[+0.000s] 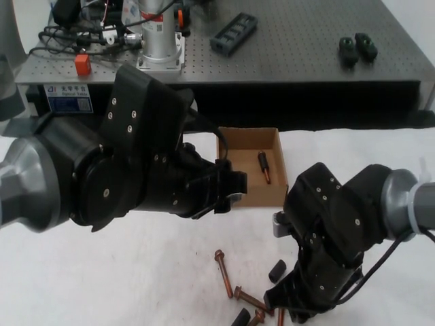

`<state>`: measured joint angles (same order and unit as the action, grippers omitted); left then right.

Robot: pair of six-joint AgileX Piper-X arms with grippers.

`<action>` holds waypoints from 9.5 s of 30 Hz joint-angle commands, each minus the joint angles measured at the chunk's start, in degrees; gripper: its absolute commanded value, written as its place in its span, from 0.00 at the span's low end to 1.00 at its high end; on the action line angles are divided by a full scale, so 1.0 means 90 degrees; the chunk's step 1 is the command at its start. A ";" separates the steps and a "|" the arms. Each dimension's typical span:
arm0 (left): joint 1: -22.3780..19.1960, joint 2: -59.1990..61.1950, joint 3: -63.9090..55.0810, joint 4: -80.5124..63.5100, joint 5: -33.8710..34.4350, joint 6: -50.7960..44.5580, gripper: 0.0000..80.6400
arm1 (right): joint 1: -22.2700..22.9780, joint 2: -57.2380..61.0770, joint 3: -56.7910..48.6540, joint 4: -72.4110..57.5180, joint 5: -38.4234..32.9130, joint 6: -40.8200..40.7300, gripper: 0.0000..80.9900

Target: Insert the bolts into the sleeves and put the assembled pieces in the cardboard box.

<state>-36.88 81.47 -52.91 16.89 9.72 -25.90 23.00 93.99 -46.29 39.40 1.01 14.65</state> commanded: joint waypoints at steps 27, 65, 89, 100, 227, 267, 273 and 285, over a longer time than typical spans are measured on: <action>-0.1288 0.3729 -0.3052 0.2881 0.0574 0.0823 0.59 | -0.3372 -0.4587 0.1697 0.1170 0.0009 -0.1342 0.05; -0.1047 0.1967 -0.2589 0.1174 0.0189 0.0900 0.01 | -0.2687 -0.4589 0.2895 -0.1340 -0.3812 0.0151 0.05; -0.0137 0.0201 0.0268 -0.2884 0.3284 -0.0654 0.01 | -0.0608 -0.3347 0.3096 -0.7211 -0.3987 0.2129 0.05; -0.0137 0.0201 0.0268 -0.2884 0.2936 -0.0563 0.01 | -0.0608 -0.3383 0.3096 -0.7424 -0.3909 0.2129 0.05; -0.1332 0.2516 -0.1555 0.3319 -0.0723 0.3212 0.44 | -0.2686 -0.3615 0.0865 0.0828 -0.0972 -0.1591 0.06; -0.1332 0.2915 -0.1579 0.2276 -0.0736 0.4480 0.01 | -0.2686 -0.3678 0.1134 0.0716 -0.1296 -0.1591 0.06; -0.1137 0.1854 -0.1399 0.2157 -0.0783 0.2996 0.01 | -0.2686 -0.3869 0.1134 -0.0488 -0.3376 -0.0798 0.06; -0.0905 -0.0819 0.0742 -0.1298 0.2066 0.1294 0.01 | -0.1099 -0.3915 0.1134 -0.5233 -0.3185 0.2320 0.06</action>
<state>-44.98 74.07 -45.80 6.74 27.27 -13.17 9.11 59.31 -35.89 5.04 -32.02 29.24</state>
